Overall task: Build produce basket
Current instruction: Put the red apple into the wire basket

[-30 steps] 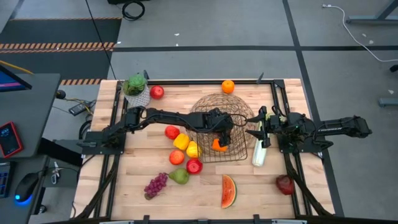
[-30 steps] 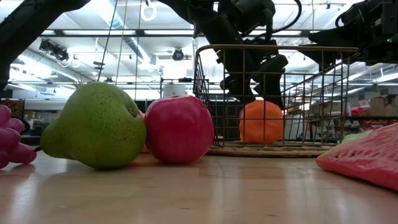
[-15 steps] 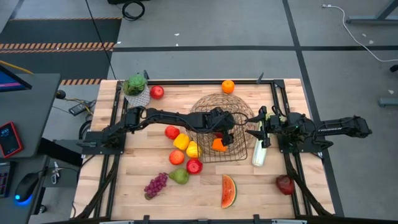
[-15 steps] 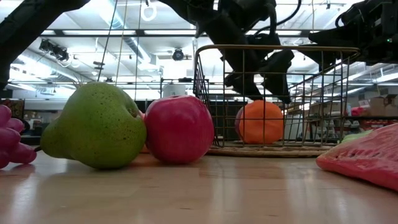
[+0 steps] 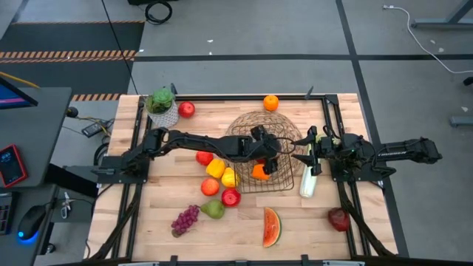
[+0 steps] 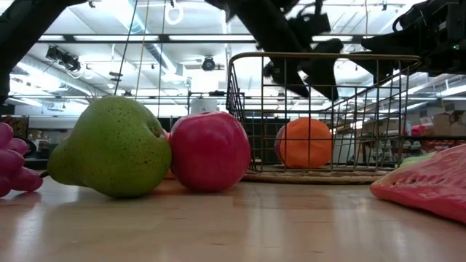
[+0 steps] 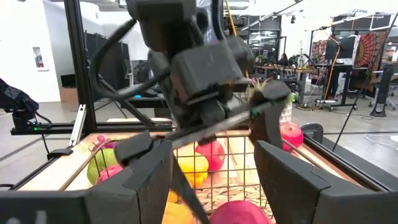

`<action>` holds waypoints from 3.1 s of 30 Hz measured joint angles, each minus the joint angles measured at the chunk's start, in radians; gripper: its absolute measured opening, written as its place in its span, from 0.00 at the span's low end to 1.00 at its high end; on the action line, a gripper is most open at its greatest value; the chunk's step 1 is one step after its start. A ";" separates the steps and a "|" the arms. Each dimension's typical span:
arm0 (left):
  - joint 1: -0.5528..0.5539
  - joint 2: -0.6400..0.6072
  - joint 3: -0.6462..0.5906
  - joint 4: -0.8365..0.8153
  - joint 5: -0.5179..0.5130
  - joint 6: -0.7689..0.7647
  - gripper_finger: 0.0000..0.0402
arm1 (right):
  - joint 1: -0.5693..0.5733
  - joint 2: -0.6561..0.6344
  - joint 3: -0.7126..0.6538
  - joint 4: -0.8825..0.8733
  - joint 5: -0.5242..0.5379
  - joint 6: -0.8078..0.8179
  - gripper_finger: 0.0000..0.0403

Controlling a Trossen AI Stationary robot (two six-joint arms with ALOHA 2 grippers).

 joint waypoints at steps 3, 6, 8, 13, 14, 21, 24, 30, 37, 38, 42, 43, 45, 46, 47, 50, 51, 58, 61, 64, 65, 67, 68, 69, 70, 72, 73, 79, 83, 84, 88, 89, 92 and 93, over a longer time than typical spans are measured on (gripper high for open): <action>-0.028 -0.032 0.001 0.007 -0.059 0.052 1.00 | 0.000 0.000 0.000 0.003 0.000 0.000 0.57; -0.061 -0.052 0.002 -0.012 -0.136 0.085 1.00 | 0.000 0.000 0.000 0.004 0.000 0.000 0.57; -0.082 -0.060 0.001 -0.044 -0.187 0.117 1.00 | 0.000 0.000 0.000 0.004 0.000 0.000 0.57; -0.125 -0.061 0.001 -0.115 -0.327 0.189 1.00 | 0.000 0.000 0.000 0.005 0.000 0.000 0.57; -0.134 -0.061 0.001 -0.128 -0.356 0.187 1.00 | 0.000 0.000 0.000 0.006 0.000 0.000 0.57; -0.198 -0.101 0.002 -0.227 -0.515 0.105 1.00 | 0.000 0.000 0.000 0.010 0.000 0.000 0.57; -0.222 -0.115 0.002 -0.276 -0.535 0.045 1.00 | 0.000 0.000 0.000 0.011 0.000 0.000 0.57; -0.263 -0.114 0.002 -0.356 -0.597 -0.028 1.00 | 0.000 0.000 0.000 0.018 0.000 0.000 0.57; -0.319 -0.119 0.002 -0.499 -0.623 -0.138 1.00 | 0.000 0.000 0.000 0.018 0.000 0.000 0.57; -0.327 -0.120 0.002 -0.515 -0.623 -0.160 1.00 | 0.000 0.000 0.000 0.018 0.000 0.000 0.57; -0.352 -0.120 0.002 -0.588 -0.620 -0.245 1.00 | 0.000 0.000 0.000 0.018 0.000 0.000 0.57; -0.359 -0.120 0.002 -0.608 -0.618 -0.268 1.00 | 0.000 0.000 0.000 0.018 0.000 0.000 0.57; -0.372 -0.120 0.002 -0.657 -0.612 -0.322 1.00 | 0.000 0.000 0.000 0.018 0.000 0.000 0.57; -0.378 -0.121 0.002 -0.686 -0.610 -0.354 1.00 | 0.000 0.000 0.000 0.018 0.000 0.000 0.57; -0.384 -0.121 0.002 -0.715 -0.607 -0.387 1.00 | 0.000 0.000 0.000 0.018 0.000 0.000 0.57; -0.399 -0.125 0.001 -0.814 -0.602 -0.509 1.00 | 0.000 0.000 0.000 0.018 0.000 0.000 0.57; -0.403 -0.129 0.001 -0.849 -0.599 -0.556 1.00 | 0.000 0.000 0.000 0.018 0.000 0.000 0.57; -0.411 -0.207 0.002 -1.075 -0.568 -0.764 1.00 | 0.000 0.000 0.000 0.020 0.000 0.000 0.57; -0.411 -0.256 0.002 -1.158 -0.569 -0.794 1.00 | 0.000 0.000 0.000 0.025 0.000 0.000 0.57; -0.393 -0.296 0.002 -1.207 -0.568 -0.807 1.00 | 0.000 0.000 0.000 0.026 0.000 0.000 0.57; -0.384 -0.315 -0.004 -1.201 -0.566 -0.789 1.00 | 0.000 0.000 0.000 0.026 0.000 0.000 0.57; -0.363 -0.353 -0.010 -1.207 -0.563 -0.764 1.00 | 0.000 0.000 0.000 0.025 0.000 0.000 0.57; -0.351 -0.374 -0.016 -1.206 -0.564 -0.756 1.00 | 0.000 0.000 0.000 0.026 0.000 0.000 0.57; -0.339 -0.397 -0.028 -1.204 -0.564 -0.747 1.00 | 0.000 0.000 0.000 0.026 0.000 0.000 0.57; -0.325 -0.417 -0.044 -1.206 -0.562 -0.739 1.00 | 0.000 0.000 0.000 0.025 0.000 0.000 0.57; -0.294 -0.456 -0.077 -1.206 -0.558 -0.735 1.00 | 0.000 0.000 0.000 0.026 0.000 0.000 0.57; -0.278 -0.477 -0.098 -1.205 -0.553 -0.731 1.00 | 0.000 0.000 0.000 0.028 0.000 0.000 0.57; -0.165 -0.585 -0.280 -1.177 -0.477 -0.675 1.00 | 0.000 0.000 0.000 0.031 0.000 0.000 0.57; -0.093 -0.646 -0.424 -1.034 -0.318 -0.487 1.00 | 0.000 0.000 0.000 0.032 0.000 0.000 0.57; -0.081 -0.655 -0.456 -0.983 -0.256 -0.421 1.00 | 0.000 0.000 0.000 0.032 0.000 0.000 0.57; -0.055 -0.669 -0.563 -0.813 0.036 -0.195 1.00 | 0.000 0.000 0.000 0.032 0.000 0.000 0.57; -0.055 -0.669 -0.584 -0.783 0.106 -0.167 1.00 | 0.000 0.000 0.000 0.032 0.000 0.000 0.57; -0.061 -0.660 -0.626 -0.716 0.281 -0.137 1.00 | 0.000 0.000 0.000 0.032 0.000 0.000 0.57; -0.067 -0.658 -0.637 -0.702 0.324 -0.148 1.00 | 0.000 0.000 0.000 0.032 0.000 0.000 0.57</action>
